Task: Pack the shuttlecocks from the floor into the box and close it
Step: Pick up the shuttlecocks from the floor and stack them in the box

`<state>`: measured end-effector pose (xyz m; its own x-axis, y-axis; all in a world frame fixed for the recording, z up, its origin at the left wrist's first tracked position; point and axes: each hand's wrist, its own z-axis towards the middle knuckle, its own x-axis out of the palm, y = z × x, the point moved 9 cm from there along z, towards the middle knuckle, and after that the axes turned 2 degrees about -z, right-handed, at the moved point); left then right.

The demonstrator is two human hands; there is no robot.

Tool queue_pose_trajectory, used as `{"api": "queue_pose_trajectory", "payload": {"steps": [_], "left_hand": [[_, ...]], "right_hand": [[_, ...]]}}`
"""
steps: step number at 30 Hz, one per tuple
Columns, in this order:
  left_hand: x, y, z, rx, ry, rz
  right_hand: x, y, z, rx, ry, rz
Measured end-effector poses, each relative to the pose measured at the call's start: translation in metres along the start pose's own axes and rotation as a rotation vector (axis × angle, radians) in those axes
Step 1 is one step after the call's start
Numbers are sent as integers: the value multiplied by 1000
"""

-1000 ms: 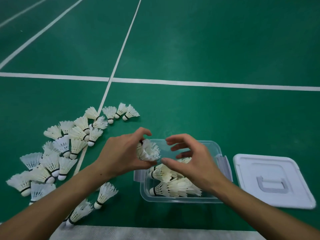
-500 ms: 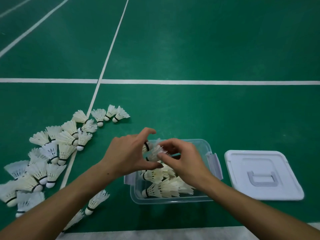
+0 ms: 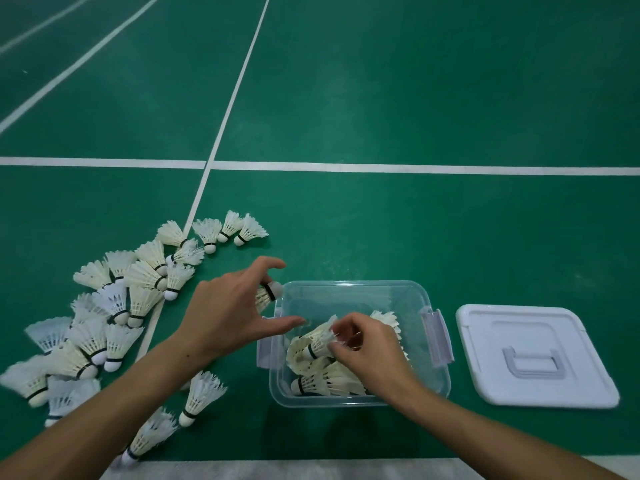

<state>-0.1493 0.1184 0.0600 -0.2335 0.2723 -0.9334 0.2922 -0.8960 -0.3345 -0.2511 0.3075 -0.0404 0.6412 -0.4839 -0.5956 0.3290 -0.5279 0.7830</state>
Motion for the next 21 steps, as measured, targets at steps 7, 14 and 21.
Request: {"api": "queue_pose_trajectory", "payload": {"steps": [7,14,21], "left_hand": [[0,8,-7,-17,-20,-12],[4,13,-11,-33,7,-34],[11,7,-9,11,50,-233]], "right_hand": [[29,8,2,-74,22,-264],[40,15,18,-99,112,-347],[11,13,12,-56,169,-163]]}}
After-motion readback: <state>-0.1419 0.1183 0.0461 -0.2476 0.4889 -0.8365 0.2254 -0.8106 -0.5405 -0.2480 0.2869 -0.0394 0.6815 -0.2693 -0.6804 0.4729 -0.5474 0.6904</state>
